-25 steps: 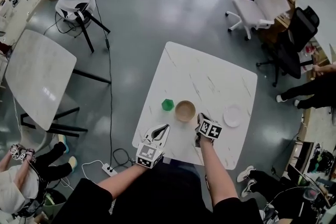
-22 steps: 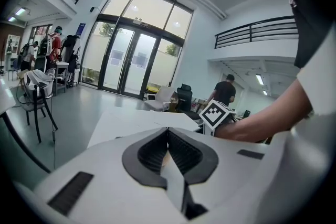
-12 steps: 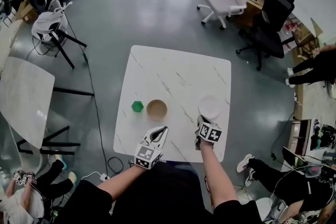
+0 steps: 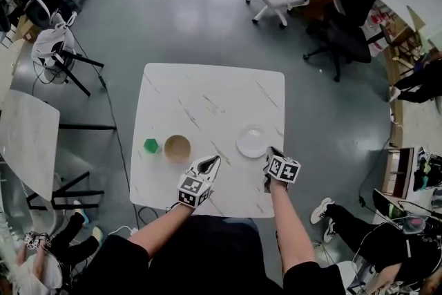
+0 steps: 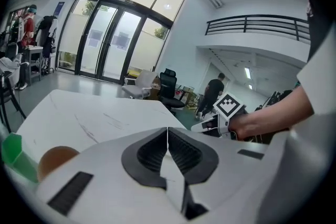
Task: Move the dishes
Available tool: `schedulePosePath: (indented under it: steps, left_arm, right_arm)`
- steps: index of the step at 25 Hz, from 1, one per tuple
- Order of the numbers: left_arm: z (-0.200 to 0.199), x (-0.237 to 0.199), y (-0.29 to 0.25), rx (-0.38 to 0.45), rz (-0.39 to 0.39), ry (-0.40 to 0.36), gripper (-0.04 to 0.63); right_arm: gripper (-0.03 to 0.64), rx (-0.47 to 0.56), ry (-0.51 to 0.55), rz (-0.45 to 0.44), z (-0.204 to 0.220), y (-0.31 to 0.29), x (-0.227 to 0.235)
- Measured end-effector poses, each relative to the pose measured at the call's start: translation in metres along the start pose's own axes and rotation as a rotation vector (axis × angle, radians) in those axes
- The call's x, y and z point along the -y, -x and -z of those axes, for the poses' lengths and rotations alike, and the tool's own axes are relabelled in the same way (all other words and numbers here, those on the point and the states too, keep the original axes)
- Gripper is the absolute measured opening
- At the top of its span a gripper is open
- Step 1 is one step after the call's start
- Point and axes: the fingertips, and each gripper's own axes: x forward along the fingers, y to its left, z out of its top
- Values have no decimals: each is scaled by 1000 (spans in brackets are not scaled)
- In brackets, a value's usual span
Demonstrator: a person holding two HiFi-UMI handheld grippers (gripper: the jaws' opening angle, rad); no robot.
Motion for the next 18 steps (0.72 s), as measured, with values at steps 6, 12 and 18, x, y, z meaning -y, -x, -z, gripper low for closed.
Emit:
schedulePosePath:
  steps: [6, 12, 18]
  left_arm:
    - [16, -5, -72, -102, 20, 6, 18]
    - [36, -16, -118, -192, 9, 51, 21]
    - [54, -19, -148, -266, 17, 131, 114]
  right_arm:
    - [33, -47, -11, -53, -4, -27, 34]
    - [100, -89, 0, -141, -2, -44, 41]
    - [106, -111, 9, -189, 0, -53, 42]
